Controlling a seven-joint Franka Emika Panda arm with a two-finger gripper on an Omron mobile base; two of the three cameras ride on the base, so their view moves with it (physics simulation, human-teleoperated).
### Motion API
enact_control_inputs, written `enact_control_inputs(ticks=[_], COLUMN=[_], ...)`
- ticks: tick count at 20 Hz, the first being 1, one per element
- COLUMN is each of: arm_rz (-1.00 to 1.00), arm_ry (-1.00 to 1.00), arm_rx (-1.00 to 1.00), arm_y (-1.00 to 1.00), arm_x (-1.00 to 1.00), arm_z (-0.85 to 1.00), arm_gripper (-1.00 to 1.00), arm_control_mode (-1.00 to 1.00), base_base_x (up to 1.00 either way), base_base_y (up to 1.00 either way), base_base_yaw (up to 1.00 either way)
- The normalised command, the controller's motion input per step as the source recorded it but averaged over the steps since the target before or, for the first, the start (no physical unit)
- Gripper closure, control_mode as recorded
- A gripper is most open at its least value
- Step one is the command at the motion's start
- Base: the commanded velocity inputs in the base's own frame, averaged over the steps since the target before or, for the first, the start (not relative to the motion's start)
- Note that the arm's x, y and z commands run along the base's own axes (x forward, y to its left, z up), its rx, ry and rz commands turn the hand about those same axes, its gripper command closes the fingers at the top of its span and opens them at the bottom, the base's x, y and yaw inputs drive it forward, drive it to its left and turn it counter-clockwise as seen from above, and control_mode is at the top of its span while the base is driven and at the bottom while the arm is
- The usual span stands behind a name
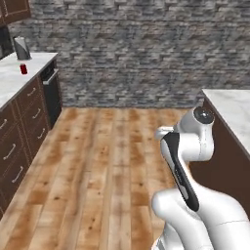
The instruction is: Four empty soda cans are scattered around the kitchen. Gather all the cans and cluster them next to the stove for recycling.
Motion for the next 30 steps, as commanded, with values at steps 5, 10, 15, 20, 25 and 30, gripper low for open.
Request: enact_control_inputs(ticks=[5,10,15,20,25,30], arm_rz=[0.0,0.0,0.0,0.0,0.0,0.0], arm_ry=[0.0,0.0,0.0,0.0,0.0,0.0], arm_rx=[0.0,0.0,0.0,0.0,0.0,0.0], arm_y=[0.0,0.0,0.0,0.0,0.0,0.0], arm_x=[0.0,0.0,0.0,0.0,0.0,0.0], arm_z=[0.0,0.0,0.0,0.0,0.0,0.0], arm_gripper=[-1.0,-1.0,-1.0,-1.0,-1.0,-1.0], arm_control_mode=[1.0,1.0,1.0,1.0,1.0,1.0], base_base_x=[1.0,1.0,1.0,1.0,1.0,1.0], base_base_y=[0.0,-0.01,-0.04,-0.06,-0.18,-0.38], base_base_yaw=[0.46,0.39,0.36,0.37,0.38,0.28])
